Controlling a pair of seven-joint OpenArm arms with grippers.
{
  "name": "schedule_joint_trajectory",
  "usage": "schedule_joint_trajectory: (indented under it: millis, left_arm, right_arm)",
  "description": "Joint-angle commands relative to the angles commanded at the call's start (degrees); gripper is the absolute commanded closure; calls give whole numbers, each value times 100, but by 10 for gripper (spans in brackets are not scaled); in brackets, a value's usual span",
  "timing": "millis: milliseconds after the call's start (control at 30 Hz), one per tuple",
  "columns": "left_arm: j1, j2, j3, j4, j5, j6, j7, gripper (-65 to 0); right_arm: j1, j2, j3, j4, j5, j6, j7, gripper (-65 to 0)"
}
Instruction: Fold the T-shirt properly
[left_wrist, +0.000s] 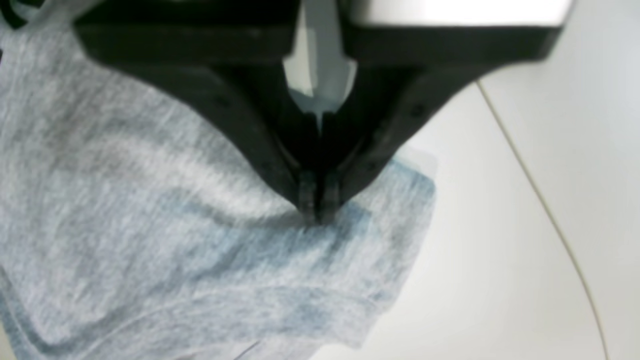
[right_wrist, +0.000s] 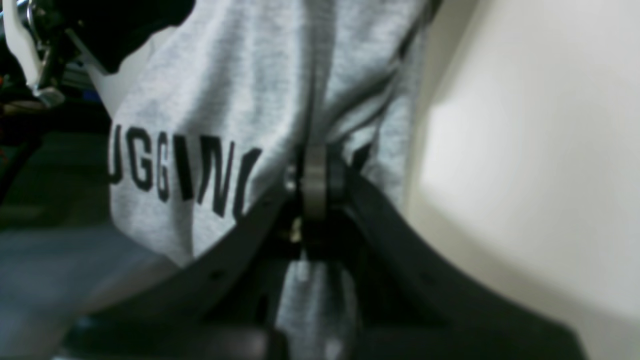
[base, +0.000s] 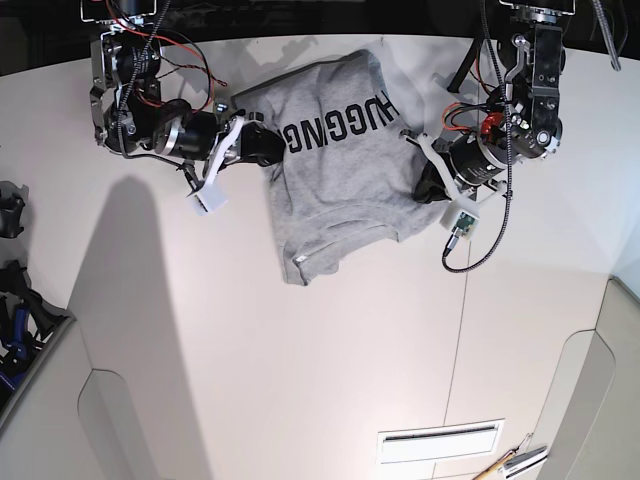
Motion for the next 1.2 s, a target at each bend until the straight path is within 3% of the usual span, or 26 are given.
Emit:
schedule_joint_trajectory:
  millis: [200,300,400,667,833,1200]
  left_arm:
    - [4,-9,-2,125,-175,79,39,0]
    - [11,-28,0,588,-284,35,299,0]
    - [175,-284,0,999,-468,37,363,0]
    - [721,-400,0,1113,-529,39,538,0]
    - [675,-396,0,597,-378,39,59,0]
    - [-195,-341,0,-485,-389,87,103,0]
  right_arm:
    - [35,-122,2,9,179,13,-46,0]
    - [33,-122,83,50,157,31,-46,0]
    - [33,-122,234,50,160,28,-48,0]
    - [33,271,643,50,160,33,-48,0]
    - [33,271,643,50,184,31,-44,0]
    - [33,212,643,50,184,33,-44,0]
